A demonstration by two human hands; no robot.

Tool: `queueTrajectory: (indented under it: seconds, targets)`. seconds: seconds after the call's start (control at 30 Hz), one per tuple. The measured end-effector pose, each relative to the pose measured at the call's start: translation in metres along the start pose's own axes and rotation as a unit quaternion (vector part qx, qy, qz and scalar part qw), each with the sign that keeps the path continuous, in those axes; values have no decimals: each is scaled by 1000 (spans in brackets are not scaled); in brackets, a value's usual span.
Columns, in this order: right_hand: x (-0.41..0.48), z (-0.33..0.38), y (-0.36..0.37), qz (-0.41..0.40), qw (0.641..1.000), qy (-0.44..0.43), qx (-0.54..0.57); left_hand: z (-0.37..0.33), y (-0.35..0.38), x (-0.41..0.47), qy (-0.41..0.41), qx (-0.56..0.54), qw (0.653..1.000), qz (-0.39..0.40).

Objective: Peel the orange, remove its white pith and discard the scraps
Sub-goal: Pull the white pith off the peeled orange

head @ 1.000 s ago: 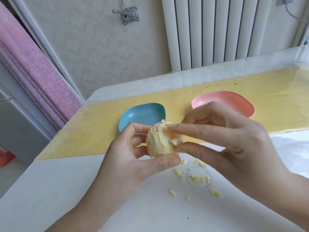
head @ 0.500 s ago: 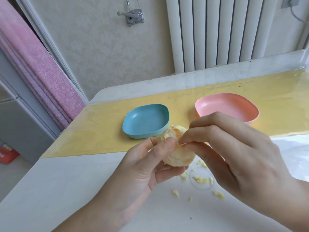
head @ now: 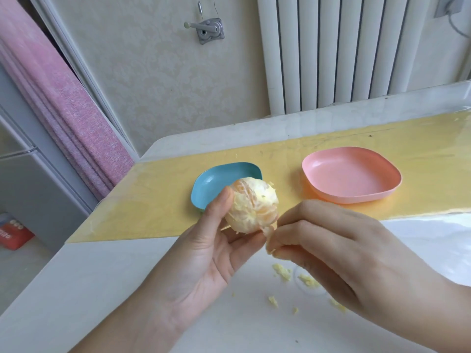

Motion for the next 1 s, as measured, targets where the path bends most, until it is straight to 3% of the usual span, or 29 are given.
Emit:
queueTrajectory:
  seconds: [0.07, 0.17, 0.37, 0.53, 0.77, 1.0]
  targets:
    - [-22, -4, -2, 47, 999, 23, 9, -5, 0, -1, -6, -3, 1000, -12]
    - [-14, -13, 0, 48, 996, 68, 8, -10, -2, 0, 2, -3, 1000, -22]
    - [-17, -16, -9, -51, 989, 135, 40, -9, -5, 4, -9, -19, 1000, 0]
    - [-19, -15, -11, -83, 981, 169, 45, -6, -1, 2, -20, -41, 999, 17]
    - [-19, -16, -10, -89, 986, 140, 9, -3, 1, 2, -25, -45, 998, 26]
    - [-16, -7, -12, -125, 983, 131, 44, 1, 4, 0, -3, 1, 998, 59]
Point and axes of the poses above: each hand's wrist, its own x-axis towards the middle knuckle, its own y-axis out of the palm, z = x × y, the point moved 2 cm from there along x, towards the middle knuckle, and after that the axes turned 15 degrees about x, right-handed, at the moved point
